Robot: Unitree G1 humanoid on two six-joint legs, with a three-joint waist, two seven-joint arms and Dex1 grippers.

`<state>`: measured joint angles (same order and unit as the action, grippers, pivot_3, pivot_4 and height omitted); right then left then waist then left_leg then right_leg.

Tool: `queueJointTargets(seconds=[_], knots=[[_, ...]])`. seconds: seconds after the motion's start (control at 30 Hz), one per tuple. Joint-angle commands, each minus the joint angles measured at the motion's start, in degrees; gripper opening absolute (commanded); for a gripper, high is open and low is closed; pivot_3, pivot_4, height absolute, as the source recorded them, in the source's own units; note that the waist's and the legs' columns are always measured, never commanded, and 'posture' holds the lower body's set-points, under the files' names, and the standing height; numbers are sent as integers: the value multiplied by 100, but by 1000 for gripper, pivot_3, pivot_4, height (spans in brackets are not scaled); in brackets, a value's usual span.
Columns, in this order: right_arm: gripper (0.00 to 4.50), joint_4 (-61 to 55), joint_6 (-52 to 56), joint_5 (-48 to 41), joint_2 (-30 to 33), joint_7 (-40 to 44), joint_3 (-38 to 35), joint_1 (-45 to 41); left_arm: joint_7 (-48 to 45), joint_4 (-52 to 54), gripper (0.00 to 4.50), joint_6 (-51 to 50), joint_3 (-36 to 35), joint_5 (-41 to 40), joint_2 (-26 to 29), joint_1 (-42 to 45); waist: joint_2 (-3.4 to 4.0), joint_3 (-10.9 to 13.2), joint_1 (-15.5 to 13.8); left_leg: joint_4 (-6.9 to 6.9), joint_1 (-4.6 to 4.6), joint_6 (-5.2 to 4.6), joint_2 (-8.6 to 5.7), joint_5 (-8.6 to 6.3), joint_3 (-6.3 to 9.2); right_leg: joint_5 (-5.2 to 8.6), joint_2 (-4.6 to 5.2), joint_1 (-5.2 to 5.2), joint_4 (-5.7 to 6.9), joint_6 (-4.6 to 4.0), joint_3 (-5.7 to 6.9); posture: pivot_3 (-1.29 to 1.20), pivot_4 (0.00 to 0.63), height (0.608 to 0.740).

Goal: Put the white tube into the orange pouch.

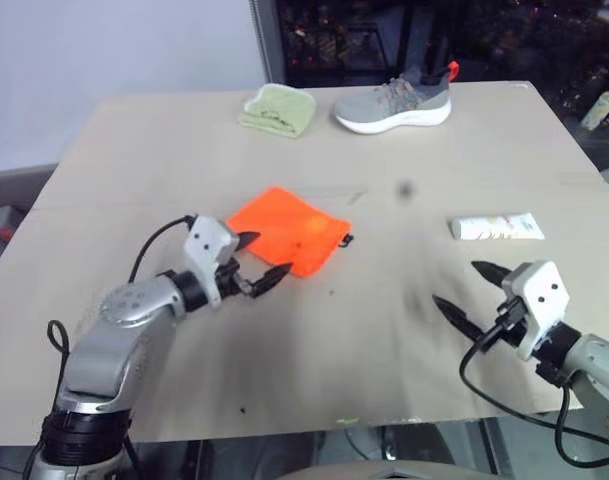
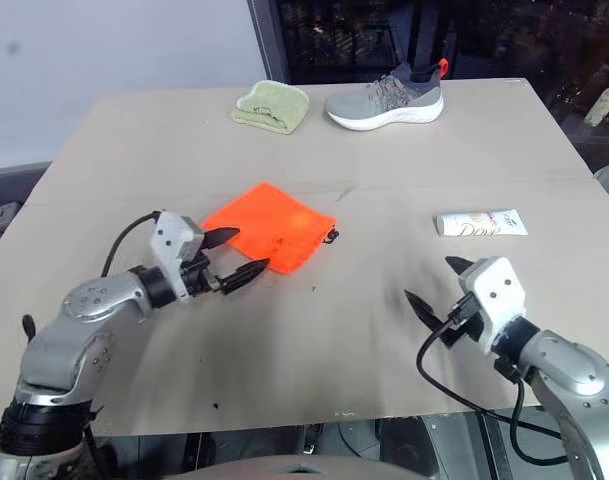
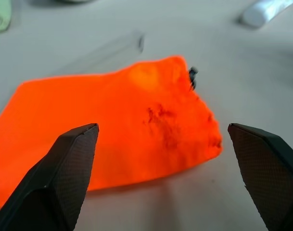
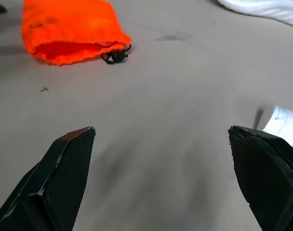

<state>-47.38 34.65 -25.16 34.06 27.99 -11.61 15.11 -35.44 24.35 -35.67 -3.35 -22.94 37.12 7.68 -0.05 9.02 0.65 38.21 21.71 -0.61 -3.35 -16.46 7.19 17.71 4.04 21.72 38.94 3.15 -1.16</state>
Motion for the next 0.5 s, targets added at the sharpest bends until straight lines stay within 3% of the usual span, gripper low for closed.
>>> queueJointTargets(seconds=[0.03,0.1,0.17,0.5], knots=[[4500,-294,9,-32,-6,-97,-65,-7,334,251,4238,-138,356,337,-97,134,-1,0,-2,1,1,0,-1,0,0,0,-1,0,0,0,1,0,150,740],[4500,-342,30,-54,-13,-128,-100,27,445,202,3719,-95,500,537,-126,138,-1,0,-2,1,1,0,-3,0,0,0,-1,0,-1,0,-1,0,150,740],[4500,-394,43,-70,-26,-170,-123,71,509,125,2882,-31,550,630,-192,211,-1,0,1,0,2,0,-3,0,0,0,1,1,-1,0,-1,0,150,740],[4500,-595,236,-118,-61,-361,-68,66,704,-145,2882,84,889,1154,-343,488,-2,0,-3,1,2,0,-3,0,0,0,0,1,0,0,0,0,150,740]])
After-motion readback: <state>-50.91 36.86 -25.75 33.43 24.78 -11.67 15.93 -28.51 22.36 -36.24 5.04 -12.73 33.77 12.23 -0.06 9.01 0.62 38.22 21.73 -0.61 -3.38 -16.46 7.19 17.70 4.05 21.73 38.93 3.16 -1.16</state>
